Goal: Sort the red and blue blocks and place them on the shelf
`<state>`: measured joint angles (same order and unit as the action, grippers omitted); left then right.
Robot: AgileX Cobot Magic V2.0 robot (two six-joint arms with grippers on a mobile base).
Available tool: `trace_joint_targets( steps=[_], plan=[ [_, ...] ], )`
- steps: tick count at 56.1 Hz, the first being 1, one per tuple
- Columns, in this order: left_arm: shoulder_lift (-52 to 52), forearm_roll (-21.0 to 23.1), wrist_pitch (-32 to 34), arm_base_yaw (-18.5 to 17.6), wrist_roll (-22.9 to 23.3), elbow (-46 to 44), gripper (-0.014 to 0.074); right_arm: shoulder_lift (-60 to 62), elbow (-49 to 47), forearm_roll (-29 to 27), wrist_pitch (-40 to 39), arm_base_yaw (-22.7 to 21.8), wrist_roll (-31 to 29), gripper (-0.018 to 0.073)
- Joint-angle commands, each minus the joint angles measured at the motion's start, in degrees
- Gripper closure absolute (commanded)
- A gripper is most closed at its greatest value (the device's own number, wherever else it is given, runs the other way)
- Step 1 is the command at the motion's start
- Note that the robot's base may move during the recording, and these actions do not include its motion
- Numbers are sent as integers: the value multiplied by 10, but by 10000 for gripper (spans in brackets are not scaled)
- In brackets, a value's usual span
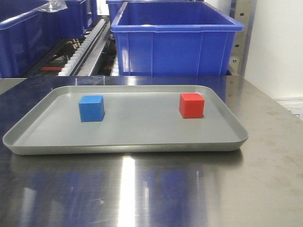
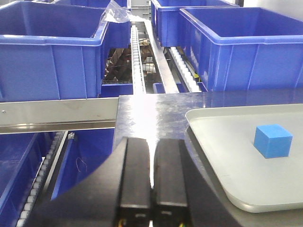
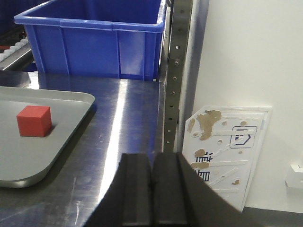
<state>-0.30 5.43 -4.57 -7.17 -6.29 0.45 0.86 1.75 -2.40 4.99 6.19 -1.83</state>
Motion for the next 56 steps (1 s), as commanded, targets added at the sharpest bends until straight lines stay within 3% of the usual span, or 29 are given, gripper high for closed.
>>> trace_joint_targets(
  steps=[1,20,34,41,56],
  plan=[
    [-11,1,49,-4,5,15,516,8,0,5,-45,0,-5,500],
    [-11,1,49,-4,5,15,516,8,-4,5,-42,0,-5,500],
    [-11,1,49,-4,5,15,516,-17,-76,5,45,0,-5,500],
    [-11,1,49,-4,5,15,516,-76,-128,5,87,0,-10,500],
    [-11,1,49,-4,5,15,516,-255,-234,1,100,11,-61,500]
  ],
)
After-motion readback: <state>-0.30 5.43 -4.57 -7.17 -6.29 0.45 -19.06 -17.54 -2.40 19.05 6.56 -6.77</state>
